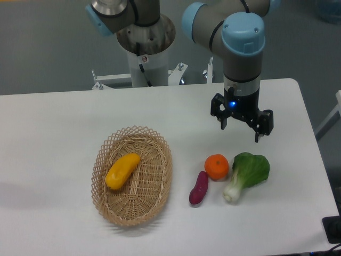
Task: Pick up the mango from the basket
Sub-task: 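Move the open gripper over the wicker basket above the yellow mango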
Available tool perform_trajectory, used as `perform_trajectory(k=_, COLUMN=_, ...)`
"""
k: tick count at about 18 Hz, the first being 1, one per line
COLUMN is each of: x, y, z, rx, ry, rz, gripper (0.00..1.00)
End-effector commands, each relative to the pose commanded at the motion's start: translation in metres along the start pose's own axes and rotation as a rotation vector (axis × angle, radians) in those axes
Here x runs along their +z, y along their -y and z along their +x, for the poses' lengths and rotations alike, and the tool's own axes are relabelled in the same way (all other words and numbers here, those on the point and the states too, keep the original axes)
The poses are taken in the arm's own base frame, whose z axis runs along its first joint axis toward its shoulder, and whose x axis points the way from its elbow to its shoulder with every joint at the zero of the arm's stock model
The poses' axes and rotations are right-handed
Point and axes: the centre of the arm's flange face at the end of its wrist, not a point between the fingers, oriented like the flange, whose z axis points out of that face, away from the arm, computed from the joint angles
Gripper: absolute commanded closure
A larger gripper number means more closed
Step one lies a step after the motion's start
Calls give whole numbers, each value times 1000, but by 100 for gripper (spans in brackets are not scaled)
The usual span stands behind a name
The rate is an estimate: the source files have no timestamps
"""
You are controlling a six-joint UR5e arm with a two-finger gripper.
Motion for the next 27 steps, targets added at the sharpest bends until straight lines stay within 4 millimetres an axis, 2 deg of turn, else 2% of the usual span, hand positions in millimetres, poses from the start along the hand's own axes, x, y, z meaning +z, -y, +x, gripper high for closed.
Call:
perform_trajectory(k=3, x=7, y=1, z=7, rx=3, ry=-14, rz=-1, gripper=0)
perform_trajectory(k=7, x=-1, y=4, z=19, rx=-14, ry=-15, rz=5, gripper=0)
perform_trajectory(k=12, x=-13, y=21, z=49, rx=-48, ry=-25, rz=46, gripper=0)
perform_trajectory(k=20, x=-26, y=72, z=94, rx=-135, ry=-40, rz=88, gripper=0)
perform_trajectory(k=24, x=-17, y=98, z=119, rx=-249, ry=-63, rz=91, gripper=0)
perform_trajectory(k=26, x=-5, y=126, z=142, rx=-263, ry=-78, rz=101, gripper=0)
perform_trajectory(k=27, x=2, y=134, z=149, rx=-276, ry=-84, rz=99, gripper=0)
